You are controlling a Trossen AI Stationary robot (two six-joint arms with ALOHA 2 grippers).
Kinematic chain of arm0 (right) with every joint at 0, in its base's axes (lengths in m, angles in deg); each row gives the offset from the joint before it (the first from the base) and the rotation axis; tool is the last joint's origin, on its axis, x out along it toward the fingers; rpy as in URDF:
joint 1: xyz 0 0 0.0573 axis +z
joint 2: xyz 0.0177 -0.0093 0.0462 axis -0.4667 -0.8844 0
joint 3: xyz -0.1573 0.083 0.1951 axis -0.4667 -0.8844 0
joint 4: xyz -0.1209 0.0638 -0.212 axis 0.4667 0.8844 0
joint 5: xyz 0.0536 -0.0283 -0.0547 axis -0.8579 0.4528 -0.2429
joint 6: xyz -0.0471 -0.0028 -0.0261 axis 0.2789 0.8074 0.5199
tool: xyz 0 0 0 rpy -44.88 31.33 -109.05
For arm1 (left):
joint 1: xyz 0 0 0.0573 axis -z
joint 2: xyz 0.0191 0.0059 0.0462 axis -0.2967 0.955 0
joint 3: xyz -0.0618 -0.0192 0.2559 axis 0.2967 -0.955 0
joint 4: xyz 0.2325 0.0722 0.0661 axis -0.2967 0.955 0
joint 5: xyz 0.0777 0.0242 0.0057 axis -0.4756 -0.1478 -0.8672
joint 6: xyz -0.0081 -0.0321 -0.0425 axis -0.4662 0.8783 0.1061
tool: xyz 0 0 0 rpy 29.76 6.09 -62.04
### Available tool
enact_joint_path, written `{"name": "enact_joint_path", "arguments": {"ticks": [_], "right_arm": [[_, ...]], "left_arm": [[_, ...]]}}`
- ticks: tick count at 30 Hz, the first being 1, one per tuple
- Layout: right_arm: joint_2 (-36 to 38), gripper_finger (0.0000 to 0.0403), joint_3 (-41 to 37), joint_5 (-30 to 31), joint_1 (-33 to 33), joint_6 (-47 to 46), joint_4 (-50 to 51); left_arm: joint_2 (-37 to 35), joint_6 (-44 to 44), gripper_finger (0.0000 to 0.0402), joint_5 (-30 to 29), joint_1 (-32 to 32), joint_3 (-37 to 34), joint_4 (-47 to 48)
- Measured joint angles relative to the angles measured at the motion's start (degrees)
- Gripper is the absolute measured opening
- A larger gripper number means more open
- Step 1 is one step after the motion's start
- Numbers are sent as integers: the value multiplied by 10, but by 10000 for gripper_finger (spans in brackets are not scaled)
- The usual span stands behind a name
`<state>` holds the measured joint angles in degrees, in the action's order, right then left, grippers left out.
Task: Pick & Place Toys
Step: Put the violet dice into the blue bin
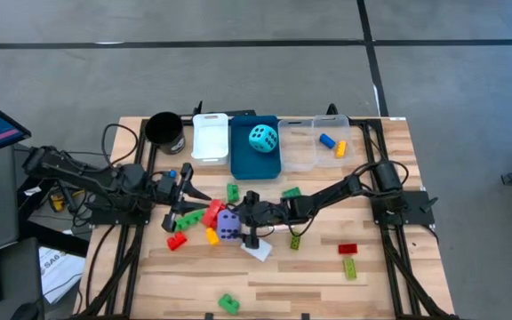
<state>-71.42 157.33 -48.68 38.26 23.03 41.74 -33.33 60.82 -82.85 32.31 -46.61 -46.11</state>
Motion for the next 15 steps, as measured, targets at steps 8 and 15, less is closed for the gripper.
{"name": "enact_joint_path", "arguments": {"ticks": [8,15], "right_arm": [[0,379,0,1,0,-6,16],[-1,278,-1,2,-1,-20,15]], "left_arm": [[0,0,76,0,0,0,1],[0,0,76,0,0,0,1]]}}
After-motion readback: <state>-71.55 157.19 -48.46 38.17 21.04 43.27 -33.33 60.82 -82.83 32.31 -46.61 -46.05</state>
